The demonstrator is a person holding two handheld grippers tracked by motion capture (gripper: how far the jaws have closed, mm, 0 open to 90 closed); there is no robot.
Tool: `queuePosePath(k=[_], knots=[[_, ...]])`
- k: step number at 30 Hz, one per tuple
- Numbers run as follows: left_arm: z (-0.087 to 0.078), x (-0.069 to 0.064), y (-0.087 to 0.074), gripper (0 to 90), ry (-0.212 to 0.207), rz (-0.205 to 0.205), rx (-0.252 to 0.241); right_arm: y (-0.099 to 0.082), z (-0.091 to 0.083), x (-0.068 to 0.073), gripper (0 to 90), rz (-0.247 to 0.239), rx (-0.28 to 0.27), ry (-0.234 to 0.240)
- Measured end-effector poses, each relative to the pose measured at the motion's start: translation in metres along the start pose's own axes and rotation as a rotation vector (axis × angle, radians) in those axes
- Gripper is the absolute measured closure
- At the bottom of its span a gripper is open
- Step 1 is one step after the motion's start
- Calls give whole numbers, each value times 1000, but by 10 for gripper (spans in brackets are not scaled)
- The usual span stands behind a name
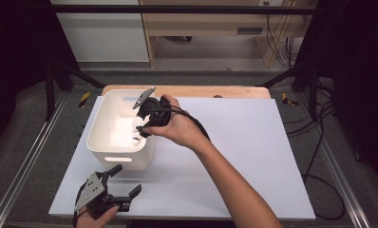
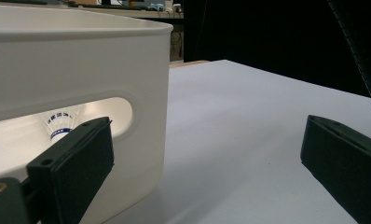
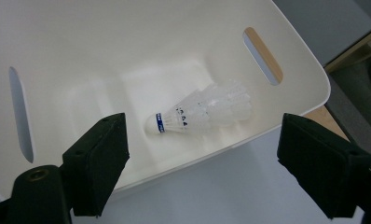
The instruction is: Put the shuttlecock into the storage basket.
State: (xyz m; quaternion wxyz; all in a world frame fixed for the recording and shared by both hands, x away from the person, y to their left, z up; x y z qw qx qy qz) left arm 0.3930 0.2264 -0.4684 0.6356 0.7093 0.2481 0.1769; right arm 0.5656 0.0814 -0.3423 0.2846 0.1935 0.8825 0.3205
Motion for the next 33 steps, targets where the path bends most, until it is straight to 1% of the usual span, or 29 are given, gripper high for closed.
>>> queuePosePath(k=[3, 6, 7, 8, 12, 13, 19, 21, 33], knots=[[0, 0, 0, 25, -1, 0, -1, -2, -3, -1, 140, 7, -11, -1], [0, 0, 0, 24, -1, 1, 2, -3, -7, -2, 122, 31, -24, 0], [0, 0, 0, 24, -1, 1, 1, -4, -9, -3, 120, 25, -26, 0], [0, 0, 0, 23, -1, 1, 1, -4, -11, -3, 120, 39, -31, 1], [0, 0, 0, 22, 0, 0, 0, -7, -16, -7, 105, 62, -49, 8], [0, 0, 0, 22, 0, -1, -1, -8, -17, -8, 100, 62, -44, 3], [0, 0, 0, 22, 1, -2, -4, -13, -24, -12, 78, 89, -60, 15], [0, 0, 0, 22, 1, -2, -4, -15, -26, -14, 68, 96, -72, 21], [0, 0, 0, 20, 2, -2, -1, -34, -42, -28, 64, 158, -96, 8]])
Point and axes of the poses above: each handheld gripper's, and its own axes: z roughly forward along the jaws, y roughly out of its top, x roughly to its left, the point moved 4 cm from there along z, roughly forward along the jaws, and after that the axes turned 11 degrees about -y, right-handed, at the moved point
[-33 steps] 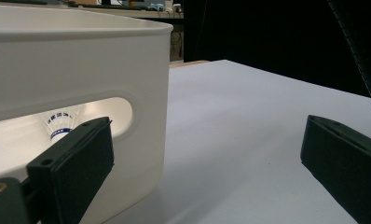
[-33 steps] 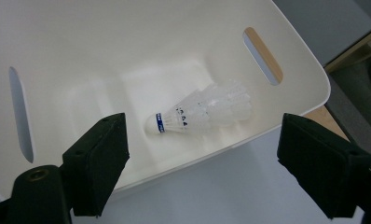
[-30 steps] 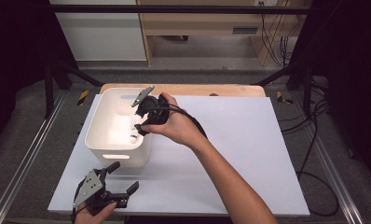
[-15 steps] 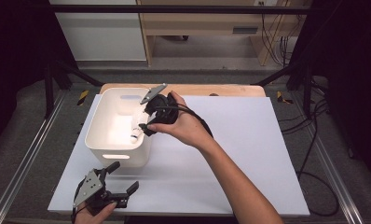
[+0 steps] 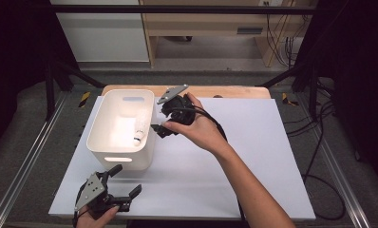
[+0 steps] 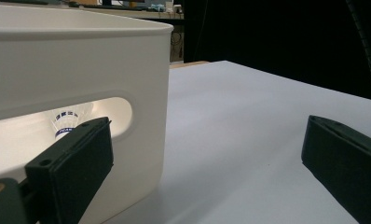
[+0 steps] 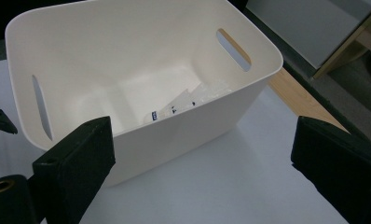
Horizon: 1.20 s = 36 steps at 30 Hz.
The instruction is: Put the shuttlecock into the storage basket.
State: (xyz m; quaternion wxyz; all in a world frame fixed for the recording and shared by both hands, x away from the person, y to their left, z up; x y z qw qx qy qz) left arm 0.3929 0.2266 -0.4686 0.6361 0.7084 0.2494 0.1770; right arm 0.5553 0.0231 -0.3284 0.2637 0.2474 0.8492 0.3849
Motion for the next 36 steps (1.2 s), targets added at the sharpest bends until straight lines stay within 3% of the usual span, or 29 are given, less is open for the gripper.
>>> queuePosePath(k=[19, 28, 36], knots=[[0, 1, -1, 17, 6, -6, -15, -34, -34, -30, 56, 117, -55, -46], [0, 1, -2, 17, 10, -10, -14, -47, -46, -39, 55, 143, -67, -58], [1, 1, -2, 17, 9, -13, -16, -55, -59, -49, 56, 170, -111, -93]])
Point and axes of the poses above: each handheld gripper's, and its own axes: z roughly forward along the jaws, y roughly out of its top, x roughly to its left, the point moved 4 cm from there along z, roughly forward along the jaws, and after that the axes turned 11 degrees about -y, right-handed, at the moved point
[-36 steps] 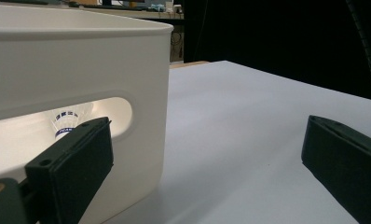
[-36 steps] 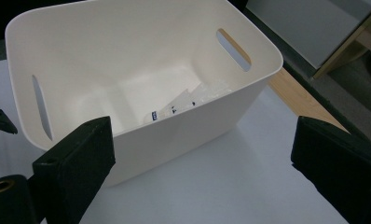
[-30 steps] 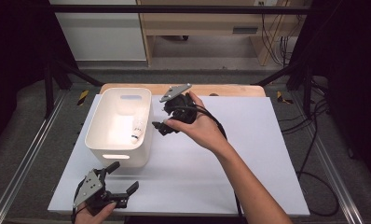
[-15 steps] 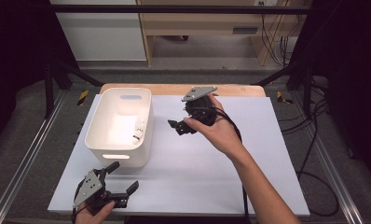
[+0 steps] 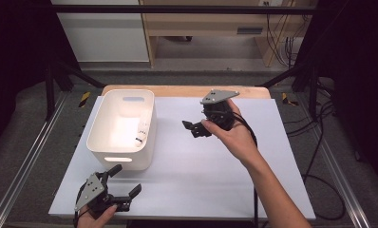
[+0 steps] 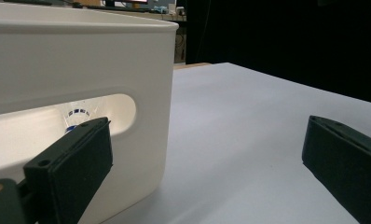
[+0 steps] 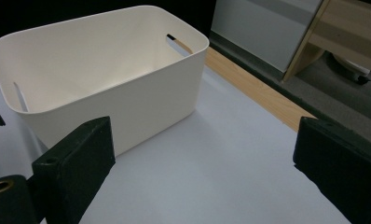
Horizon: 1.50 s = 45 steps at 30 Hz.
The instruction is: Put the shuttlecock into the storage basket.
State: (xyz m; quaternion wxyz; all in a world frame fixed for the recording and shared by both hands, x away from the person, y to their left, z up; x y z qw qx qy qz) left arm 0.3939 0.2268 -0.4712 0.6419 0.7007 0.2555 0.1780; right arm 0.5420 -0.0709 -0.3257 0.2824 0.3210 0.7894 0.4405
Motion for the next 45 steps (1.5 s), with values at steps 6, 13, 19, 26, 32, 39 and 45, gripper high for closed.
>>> queuePosePath(k=[6, 13, 19, 26, 32, 39, 45], knots=[[0, -1, 0, 17, -1, -1, -6, -7, -10, -10, 56, 22, -35, -29], [-1, 1, 0, 17, 3, -1, -11, -22, -27, -22, 57, 71, -91, -61], [-4, 3, 0, 17, 13, -5, -18, -40, -44, -31, 56, 103, -121, -93], [-7, 5, 0, 17, 23, -1, -19, -61, -68, -43, 50, 123, -185, -154], [-8, 5, 1, 17, 27, 6, -21, -79, -86, -48, 49, 127, -228, -196], [-9, 7, 1, 17, 37, 4, -21, -115, -101, -56, 47, 161, -253, -234], [-10, 9, 0, 17, 44, 4, -18, -142, -110, -62, 45, 192, -261, -257]])
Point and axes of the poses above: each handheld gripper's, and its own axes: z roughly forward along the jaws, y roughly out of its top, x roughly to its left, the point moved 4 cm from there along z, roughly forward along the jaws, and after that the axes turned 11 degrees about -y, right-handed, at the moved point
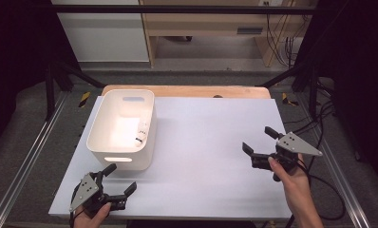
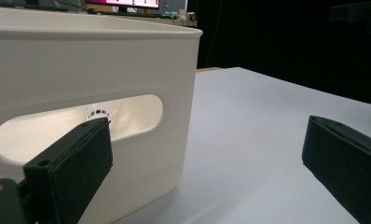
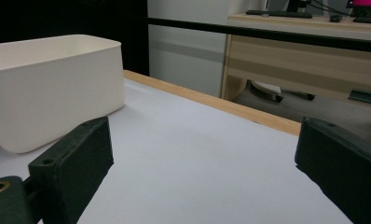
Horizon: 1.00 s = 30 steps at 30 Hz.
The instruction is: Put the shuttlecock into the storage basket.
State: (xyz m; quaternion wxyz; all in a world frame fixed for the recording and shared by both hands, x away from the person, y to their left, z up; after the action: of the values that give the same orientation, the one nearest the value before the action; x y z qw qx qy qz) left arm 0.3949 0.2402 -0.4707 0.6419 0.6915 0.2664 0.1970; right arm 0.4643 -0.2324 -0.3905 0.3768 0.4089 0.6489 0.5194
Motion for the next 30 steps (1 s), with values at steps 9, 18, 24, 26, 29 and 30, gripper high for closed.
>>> queuePosePath(k=[9, 18, 24, 26, 29, 30], knots=[[-1, 1, 0, 17, 3, 0, -5, -20, -16, -12, 41, 16, -16, -30], [-4, 3, 1, 17, 6, 0, -14, -45, -24, -14, 36, 22, -20, -41], [-5, 4, 1, 17, 8, 4, -14, -56, -27, -14, 33, 25, -29, -37], [-5, 5, 0, 17, 9, 6, -10, -59, -28, -14, 33, 31, -27, -37], [-6, 6, 0, 17, 12, 3, -14, -63, -29, -13, 33, 33, -31, -35], [-6, 6, 0, 17, 14, 2, -12, -64, -29, -13, 33, 34, -30, -37]])
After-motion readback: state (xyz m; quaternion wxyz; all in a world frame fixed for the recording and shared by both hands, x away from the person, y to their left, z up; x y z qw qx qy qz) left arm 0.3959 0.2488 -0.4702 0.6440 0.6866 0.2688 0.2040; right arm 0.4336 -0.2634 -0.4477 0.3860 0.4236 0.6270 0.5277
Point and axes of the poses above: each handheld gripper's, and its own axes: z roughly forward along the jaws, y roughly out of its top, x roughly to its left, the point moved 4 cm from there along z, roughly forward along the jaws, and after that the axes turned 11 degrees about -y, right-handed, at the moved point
